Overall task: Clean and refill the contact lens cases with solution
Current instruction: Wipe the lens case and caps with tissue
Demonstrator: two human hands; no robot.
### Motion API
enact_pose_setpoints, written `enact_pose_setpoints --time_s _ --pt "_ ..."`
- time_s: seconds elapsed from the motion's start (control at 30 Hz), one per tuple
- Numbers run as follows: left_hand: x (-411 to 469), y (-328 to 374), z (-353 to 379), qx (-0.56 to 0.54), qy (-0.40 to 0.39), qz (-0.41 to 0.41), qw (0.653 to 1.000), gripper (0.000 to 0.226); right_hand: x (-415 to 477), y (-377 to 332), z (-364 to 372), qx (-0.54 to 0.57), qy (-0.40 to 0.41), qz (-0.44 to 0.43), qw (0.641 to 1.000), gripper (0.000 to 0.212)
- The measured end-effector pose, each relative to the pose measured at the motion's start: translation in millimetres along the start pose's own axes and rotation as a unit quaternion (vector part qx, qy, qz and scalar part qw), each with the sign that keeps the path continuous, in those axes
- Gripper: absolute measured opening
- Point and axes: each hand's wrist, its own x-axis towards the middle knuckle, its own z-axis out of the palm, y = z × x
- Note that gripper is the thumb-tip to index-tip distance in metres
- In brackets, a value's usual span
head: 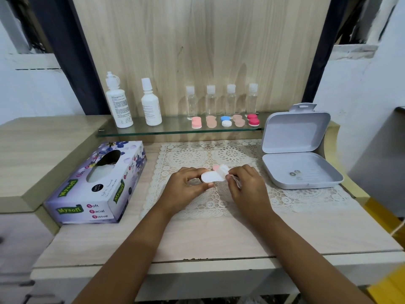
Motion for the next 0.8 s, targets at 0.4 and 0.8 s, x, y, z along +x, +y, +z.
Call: enact_pose_setpoints --time_s 0.4,0.8 --pt "-3.5 5.1 -1.1 -0.004 -0.035 0.009 0.999 0.04 8.6 -9.5 -7.8 0.176 -0.074 0.207 0.96 0.029" --pt "-1.5 5.3 0.9 -0.048 -0.031 -0.015 0.998 0.031 13.1 -6.2 -9.1 0.283 -0.121 0.243 0.92 0.009"
